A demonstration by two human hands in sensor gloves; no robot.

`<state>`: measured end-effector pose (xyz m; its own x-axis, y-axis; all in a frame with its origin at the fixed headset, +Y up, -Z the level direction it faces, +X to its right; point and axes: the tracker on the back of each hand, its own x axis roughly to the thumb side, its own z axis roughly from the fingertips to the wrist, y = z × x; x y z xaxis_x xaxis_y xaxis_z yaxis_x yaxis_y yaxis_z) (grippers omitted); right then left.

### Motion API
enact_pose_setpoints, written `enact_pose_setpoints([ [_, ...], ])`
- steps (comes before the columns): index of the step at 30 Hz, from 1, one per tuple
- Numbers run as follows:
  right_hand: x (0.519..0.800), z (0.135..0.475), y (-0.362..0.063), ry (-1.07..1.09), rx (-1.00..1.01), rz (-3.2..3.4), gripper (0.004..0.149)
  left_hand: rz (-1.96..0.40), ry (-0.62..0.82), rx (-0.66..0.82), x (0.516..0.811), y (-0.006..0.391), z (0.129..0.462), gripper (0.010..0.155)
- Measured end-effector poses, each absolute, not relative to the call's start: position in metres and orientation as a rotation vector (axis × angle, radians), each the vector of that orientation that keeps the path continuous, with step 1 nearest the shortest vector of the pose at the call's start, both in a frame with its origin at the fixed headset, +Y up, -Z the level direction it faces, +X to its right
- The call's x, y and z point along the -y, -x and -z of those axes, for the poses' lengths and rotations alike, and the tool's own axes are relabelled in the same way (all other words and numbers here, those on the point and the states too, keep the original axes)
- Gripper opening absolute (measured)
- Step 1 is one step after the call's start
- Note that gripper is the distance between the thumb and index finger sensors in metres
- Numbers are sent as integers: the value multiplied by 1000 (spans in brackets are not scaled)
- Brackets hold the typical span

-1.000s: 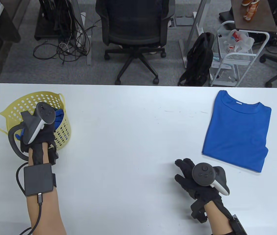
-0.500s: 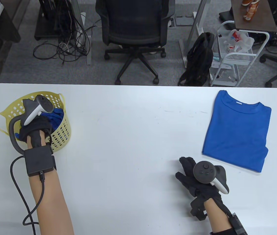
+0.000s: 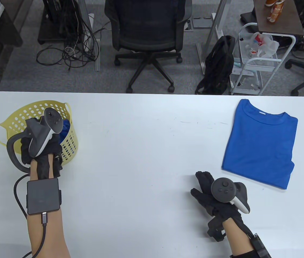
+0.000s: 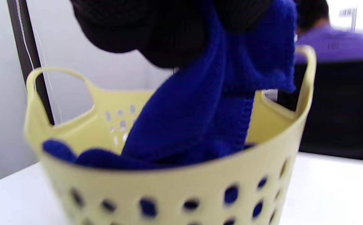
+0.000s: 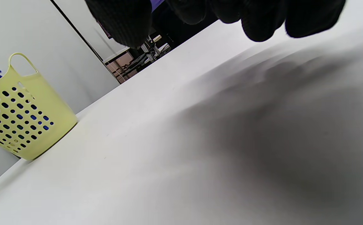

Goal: Fold and stack clothes and towels from laundry basket

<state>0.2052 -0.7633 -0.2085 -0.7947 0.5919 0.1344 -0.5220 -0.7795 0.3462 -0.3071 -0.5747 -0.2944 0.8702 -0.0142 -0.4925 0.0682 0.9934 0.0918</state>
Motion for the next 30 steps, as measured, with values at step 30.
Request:
enact_pose_setpoints([
  [30, 737, 187, -180, -486, -244, -2076, 50, -789, 63, 507, 708, 47, 178, 52],
])
